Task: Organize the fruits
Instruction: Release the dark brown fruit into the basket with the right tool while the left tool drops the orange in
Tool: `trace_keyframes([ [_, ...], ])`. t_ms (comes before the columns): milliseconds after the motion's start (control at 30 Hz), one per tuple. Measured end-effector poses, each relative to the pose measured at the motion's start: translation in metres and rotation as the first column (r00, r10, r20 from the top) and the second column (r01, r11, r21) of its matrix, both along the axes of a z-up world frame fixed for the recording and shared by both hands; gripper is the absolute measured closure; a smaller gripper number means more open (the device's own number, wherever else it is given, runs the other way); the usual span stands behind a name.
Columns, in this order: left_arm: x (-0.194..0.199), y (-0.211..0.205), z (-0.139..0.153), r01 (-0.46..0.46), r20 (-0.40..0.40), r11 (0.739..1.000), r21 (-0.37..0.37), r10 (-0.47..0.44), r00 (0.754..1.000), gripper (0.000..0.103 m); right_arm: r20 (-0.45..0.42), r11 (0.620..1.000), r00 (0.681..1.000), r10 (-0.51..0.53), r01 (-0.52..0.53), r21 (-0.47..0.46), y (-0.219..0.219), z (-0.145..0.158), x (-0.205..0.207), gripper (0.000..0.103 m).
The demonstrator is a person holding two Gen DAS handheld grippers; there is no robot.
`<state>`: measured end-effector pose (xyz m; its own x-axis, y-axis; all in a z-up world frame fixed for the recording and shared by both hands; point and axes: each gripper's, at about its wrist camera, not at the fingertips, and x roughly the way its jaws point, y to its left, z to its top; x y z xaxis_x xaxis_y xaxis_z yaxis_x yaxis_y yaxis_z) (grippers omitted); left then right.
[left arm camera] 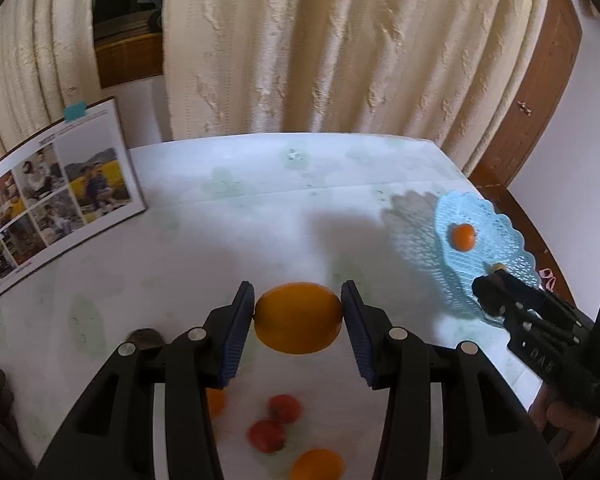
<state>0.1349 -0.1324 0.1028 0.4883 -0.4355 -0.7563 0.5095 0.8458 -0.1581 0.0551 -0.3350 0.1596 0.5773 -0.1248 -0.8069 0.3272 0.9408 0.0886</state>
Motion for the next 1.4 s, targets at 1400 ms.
trace_keyframes([
  [1400, -0.059, -0.174, -0.011, 0.177, -0.017, 0.983, -0.041, -0.178, 0.984, 0.043, 0.017, 0.993, 0.993, -0.115, 0.115, -0.002, -0.102, 0.009, -0.084, 0.043],
])
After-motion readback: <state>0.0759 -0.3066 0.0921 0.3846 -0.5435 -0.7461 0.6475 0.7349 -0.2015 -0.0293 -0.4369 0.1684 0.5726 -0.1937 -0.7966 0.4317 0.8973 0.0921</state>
